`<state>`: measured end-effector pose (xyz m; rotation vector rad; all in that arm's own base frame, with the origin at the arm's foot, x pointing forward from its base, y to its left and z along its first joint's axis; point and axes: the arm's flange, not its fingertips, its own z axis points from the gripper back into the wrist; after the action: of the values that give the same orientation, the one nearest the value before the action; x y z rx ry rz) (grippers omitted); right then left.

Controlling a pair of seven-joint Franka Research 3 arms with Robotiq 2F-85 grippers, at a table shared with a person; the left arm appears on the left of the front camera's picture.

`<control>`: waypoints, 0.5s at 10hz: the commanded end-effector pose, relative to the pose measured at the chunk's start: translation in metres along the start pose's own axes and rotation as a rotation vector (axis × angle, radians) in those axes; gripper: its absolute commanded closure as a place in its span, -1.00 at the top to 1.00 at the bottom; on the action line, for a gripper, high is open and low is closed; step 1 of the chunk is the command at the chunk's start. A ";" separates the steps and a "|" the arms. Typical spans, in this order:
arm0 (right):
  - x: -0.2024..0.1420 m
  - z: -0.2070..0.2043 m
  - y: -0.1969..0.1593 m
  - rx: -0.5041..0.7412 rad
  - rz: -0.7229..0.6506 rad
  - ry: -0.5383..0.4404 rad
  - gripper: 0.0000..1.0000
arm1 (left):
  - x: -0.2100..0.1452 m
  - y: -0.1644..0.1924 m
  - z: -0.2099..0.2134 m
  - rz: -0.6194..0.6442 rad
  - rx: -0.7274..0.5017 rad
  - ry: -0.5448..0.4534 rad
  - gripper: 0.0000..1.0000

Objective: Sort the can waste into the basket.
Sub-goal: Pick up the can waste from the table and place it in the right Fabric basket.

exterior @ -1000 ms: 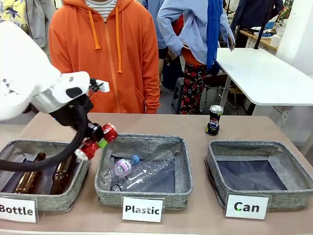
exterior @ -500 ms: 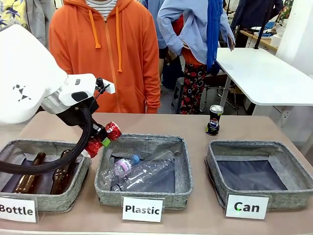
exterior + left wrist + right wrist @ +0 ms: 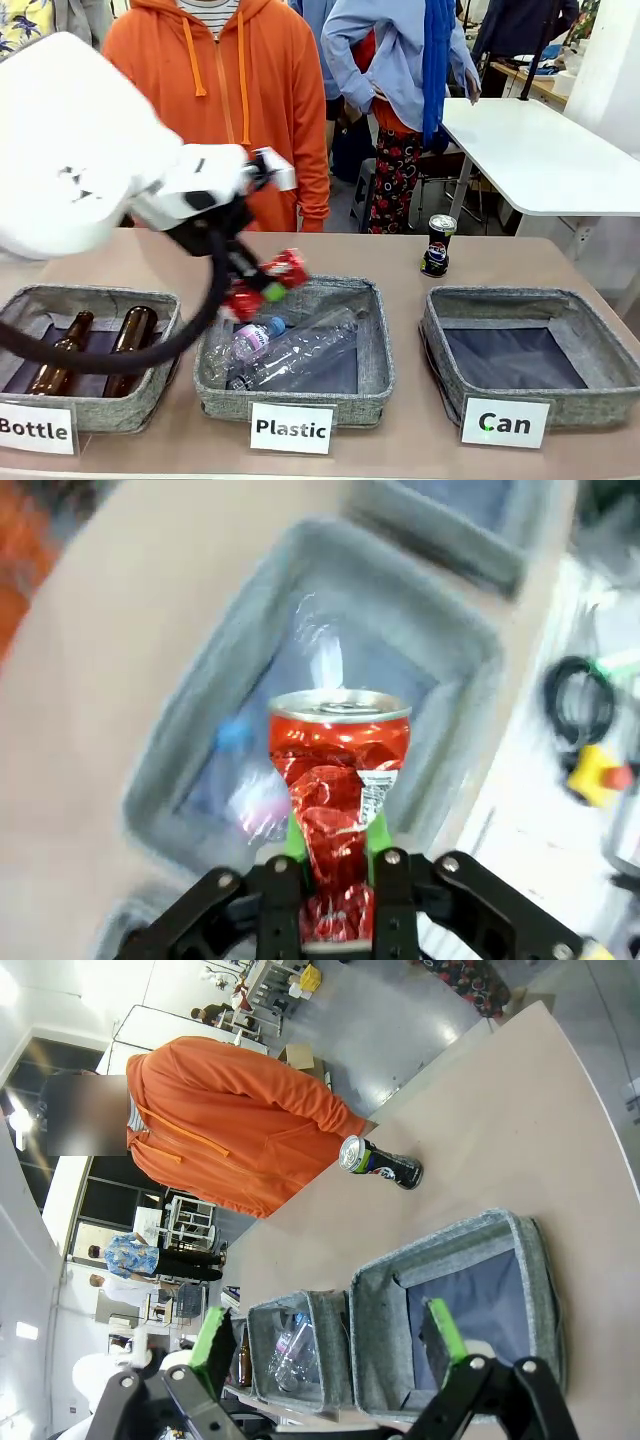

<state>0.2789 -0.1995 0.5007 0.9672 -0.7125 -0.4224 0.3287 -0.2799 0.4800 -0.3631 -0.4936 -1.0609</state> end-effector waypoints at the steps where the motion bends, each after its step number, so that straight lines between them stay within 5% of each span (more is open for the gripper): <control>1: 0.004 0.040 0.029 -0.016 0.150 0.013 1.00 | 0.078 -0.041 -0.023 -0.302 -0.066 -0.138 -0.50; 3: 0.004 0.114 0.046 -0.183 0.252 0.099 1.00 | 0.159 -0.078 -0.068 -0.460 -0.013 -0.153 -0.50; 5: -0.011 0.182 0.043 -0.259 0.356 0.032 1.00 | 0.238 -0.102 -0.147 -0.582 -0.063 -0.162 -0.50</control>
<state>0.1587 -0.2642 0.5991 0.6144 -0.7234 -0.2337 0.3230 -0.5304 0.5000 -0.3989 -0.7185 -1.5623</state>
